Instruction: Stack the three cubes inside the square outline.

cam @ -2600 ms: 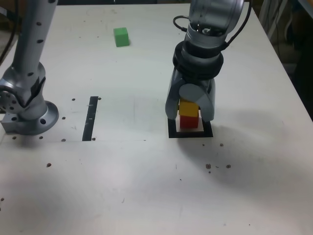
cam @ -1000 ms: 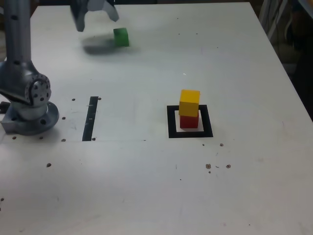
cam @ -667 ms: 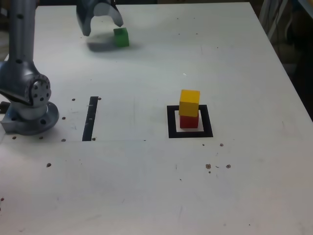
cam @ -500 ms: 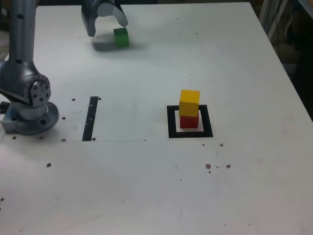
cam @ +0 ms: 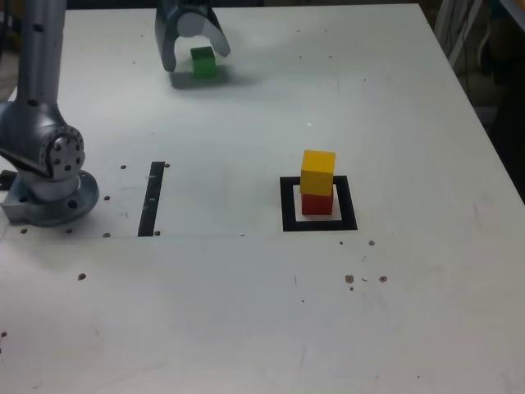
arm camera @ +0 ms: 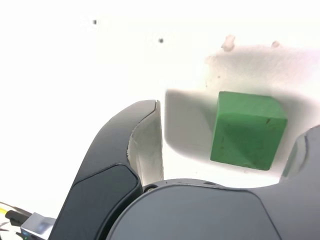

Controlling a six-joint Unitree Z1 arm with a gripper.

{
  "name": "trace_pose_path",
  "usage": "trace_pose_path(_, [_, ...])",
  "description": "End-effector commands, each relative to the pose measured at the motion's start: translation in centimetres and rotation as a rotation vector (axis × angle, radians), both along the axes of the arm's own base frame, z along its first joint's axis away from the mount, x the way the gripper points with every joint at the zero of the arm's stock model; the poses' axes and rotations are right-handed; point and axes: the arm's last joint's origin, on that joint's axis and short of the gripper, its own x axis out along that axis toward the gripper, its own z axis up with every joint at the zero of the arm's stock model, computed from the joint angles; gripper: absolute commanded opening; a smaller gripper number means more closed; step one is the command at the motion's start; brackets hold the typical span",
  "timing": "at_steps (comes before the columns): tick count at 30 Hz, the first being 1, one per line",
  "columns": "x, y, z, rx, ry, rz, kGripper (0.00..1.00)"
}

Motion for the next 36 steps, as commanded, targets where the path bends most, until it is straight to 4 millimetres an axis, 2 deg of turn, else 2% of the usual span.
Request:
trace_pose_path(1, [0.2,0.1,-0.3,-0.015,0.003,-0.005,0.82])
trace_pose_path(8, [0.7,0.7,-0.4,-0.025,-0.004,-0.011,0.56])
trace_pose_path(12, [0.9,1.0,-0.1,-0.021,-0.020,-0.018,0.46])
trace_pose_path(16, [1.1,1.1,-0.3,-0.032,-0.037,-0.030,0.42])
trace_pose_path(26, [1.6,1.6,-1.0,-0.052,-0.074,-0.055,0.41])
trace_pose_path(36, [1.9,1.6,-0.8,-0.053,-0.112,-0.056,0.20])
